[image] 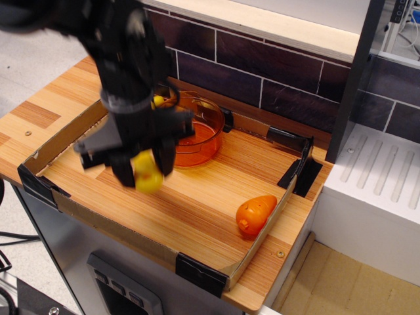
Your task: Put knife in pot
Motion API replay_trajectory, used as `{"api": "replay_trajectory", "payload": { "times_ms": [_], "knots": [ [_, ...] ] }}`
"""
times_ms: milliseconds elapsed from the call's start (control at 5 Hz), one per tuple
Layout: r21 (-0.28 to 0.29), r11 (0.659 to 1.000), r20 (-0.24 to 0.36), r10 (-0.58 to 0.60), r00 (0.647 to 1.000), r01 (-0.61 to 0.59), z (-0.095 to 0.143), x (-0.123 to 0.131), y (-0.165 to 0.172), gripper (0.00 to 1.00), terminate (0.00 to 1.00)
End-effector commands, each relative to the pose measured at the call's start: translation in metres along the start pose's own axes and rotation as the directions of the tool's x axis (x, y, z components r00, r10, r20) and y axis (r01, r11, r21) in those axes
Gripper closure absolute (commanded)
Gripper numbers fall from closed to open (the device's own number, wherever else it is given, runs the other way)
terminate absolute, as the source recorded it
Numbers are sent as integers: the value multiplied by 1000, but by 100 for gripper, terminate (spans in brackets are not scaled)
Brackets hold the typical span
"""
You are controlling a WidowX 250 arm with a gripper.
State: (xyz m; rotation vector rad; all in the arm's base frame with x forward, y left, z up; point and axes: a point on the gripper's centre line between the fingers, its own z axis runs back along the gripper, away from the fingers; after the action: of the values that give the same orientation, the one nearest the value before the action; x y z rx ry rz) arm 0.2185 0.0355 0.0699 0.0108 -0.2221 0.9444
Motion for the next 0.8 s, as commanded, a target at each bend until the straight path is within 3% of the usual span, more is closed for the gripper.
{"api": "replay_trajectory", "payload": {
  "times_ms": [0,200,400,600],
  "knots": [
    [-54,992,46,116,992,-114,35,4,-35,100,0],
    [-69,976,98,212,972,-206,26,16,-52,100,0],
    [-98,935,141,351,926,-340,21,30,-64,100,0],
    [-76,911,157,412,898,-405,14,47,-73,100,0]
  ]
}}
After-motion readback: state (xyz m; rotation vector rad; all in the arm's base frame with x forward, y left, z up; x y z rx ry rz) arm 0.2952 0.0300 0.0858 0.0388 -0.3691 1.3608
